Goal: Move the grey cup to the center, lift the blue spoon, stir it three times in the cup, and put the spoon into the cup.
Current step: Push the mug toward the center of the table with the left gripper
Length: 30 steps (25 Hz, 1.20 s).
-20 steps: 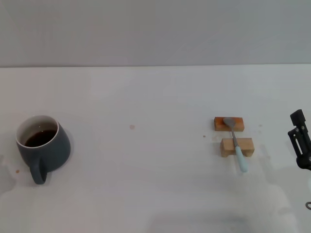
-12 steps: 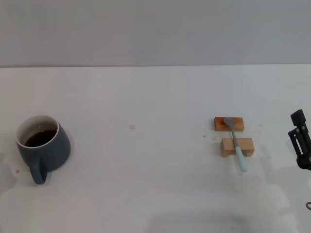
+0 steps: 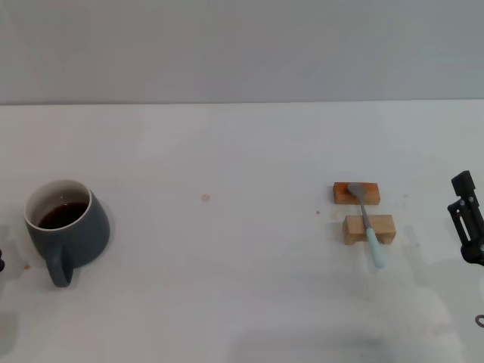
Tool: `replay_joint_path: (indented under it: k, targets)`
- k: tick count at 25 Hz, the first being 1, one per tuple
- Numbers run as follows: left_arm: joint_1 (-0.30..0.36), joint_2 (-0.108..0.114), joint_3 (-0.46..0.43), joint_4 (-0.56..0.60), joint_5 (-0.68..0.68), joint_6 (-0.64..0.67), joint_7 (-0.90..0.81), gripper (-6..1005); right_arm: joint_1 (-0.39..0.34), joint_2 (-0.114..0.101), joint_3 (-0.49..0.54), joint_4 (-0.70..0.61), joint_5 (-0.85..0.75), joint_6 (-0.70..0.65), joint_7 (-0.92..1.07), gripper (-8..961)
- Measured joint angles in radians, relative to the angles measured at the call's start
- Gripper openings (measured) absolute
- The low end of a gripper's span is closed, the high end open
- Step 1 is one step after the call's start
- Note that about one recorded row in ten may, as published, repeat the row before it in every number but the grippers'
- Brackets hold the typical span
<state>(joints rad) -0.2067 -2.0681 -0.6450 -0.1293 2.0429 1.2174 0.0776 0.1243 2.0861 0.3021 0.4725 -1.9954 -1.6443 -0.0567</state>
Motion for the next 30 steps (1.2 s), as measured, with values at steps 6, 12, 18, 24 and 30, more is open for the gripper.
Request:
replay_joint_path:
  k: [6, 12, 18, 24, 30]
  targets:
    - [-0.029, -0.002, -0.011, -0.012, 0.000, -0.058, 0.083, -2, -0.001, -0.001, -0.003, 0.000, 0.000, -0.001, 0.000, 665]
    - [-0.035, -0.003, 0.001, -0.013, 0.010, -0.060, 0.085, -2, 0.002, -0.001, -0.009, 0.000, 0.000, -0.002, 0.000, 665]
    - [-0.036, -0.003, 0.029, -0.023, 0.013, -0.060, 0.085, -2, 0.005, -0.002, -0.009, 0.002, 0.000, -0.002, 0.000, 665]
    - [-0.039, -0.003, 0.069, -0.036, 0.012, -0.056, 0.085, -2, 0.007, -0.002, -0.011, 0.005, 0.000, -0.002, 0.000, 664]
    - [-0.039, -0.004, 0.110, -0.073, 0.013, -0.054, 0.085, -2, 0.008, -0.002, -0.011, 0.005, 0.000, -0.002, 0.000, 664]
